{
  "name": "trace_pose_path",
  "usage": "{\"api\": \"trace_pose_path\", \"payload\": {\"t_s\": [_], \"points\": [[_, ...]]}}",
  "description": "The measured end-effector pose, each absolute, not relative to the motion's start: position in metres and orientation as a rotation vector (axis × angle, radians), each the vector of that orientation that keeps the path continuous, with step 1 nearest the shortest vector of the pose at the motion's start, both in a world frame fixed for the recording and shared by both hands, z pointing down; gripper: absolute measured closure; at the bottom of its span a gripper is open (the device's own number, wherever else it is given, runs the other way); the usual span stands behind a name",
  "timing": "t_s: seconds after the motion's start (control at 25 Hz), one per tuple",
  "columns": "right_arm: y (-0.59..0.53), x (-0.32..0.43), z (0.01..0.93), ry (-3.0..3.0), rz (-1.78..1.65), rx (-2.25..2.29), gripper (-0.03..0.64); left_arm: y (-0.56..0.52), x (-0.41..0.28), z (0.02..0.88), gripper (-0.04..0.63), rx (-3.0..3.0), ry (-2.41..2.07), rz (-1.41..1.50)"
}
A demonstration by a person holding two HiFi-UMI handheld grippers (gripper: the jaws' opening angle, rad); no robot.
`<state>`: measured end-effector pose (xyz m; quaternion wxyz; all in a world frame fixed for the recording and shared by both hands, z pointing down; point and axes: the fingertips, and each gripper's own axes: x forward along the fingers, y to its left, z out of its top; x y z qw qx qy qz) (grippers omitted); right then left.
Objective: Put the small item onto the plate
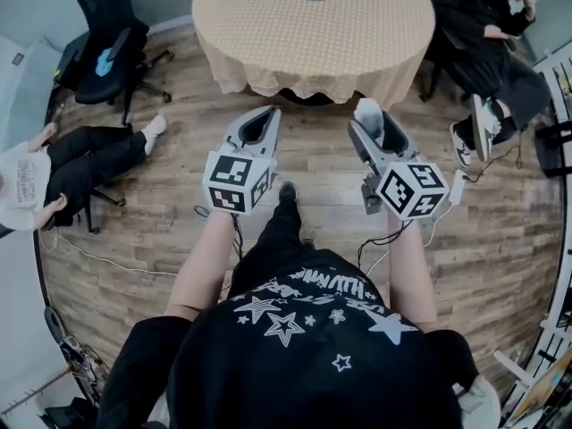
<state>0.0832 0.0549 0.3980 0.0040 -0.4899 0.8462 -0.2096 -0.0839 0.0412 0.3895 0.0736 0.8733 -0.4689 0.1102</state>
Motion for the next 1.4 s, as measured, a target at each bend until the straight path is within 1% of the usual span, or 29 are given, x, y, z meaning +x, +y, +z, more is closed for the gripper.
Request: {"api": "trace_pose_path", "payload": {"t_s": [0.52, 1.08, 1.4], "points": [[-0.056, 0.073, 0.387, 2.659, -0.673, -1.597, 0.304, -0.066, -0.103, 0.384, 0.586, 2.615, -1.367, 0.329], [-0.141, 0.04, 0.394, 2.631, -0.705, -1.657, 0.304, -0.147, -0.12, 0.399, 0.586, 2.63, -1.243, 0.312], [-0.168, 0.04, 0.397, 2.642, -0.692, -1.689, 0.304, -0.176, -0.123, 0.404, 0.586, 2.645, -1.214, 0.305]]}}
